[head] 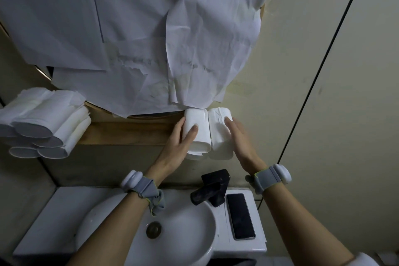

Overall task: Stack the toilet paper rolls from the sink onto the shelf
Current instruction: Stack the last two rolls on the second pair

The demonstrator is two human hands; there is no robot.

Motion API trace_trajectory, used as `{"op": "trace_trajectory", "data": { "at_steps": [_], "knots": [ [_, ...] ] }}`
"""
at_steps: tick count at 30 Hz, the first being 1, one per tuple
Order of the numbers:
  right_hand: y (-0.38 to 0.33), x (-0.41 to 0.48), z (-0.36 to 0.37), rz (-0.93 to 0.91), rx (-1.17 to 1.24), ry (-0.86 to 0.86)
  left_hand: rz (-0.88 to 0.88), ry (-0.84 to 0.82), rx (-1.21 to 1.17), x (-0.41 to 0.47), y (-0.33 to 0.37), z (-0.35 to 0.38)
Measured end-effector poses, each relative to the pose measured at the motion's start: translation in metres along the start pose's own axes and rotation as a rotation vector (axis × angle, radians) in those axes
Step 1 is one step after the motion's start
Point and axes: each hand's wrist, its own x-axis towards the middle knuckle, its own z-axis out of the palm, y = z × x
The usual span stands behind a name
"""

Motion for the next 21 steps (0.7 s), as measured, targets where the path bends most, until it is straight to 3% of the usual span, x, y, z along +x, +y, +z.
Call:
{"op": "trace_trajectory", "data": {
  "at_steps": [6, 13, 21],
  "knots": [
    [-0.001, -0.003, 0.005, 0.059, 0.122, -0.036, 0.09, -0.196, 0.04, -0.003, -0.003, -0.004],
    [0.0, 0.0, 0.018, 0.038, 0.103, 0.183, 0.1, -0.125, 0.139, 0.006, -0.019, -0.007],
    [-0.004, -0.003, 0.023, 0.076, 0.157, 0.229, 0.108, -0.089, 0.176, 0.007, -0.024, -0.007]
  ]
}}
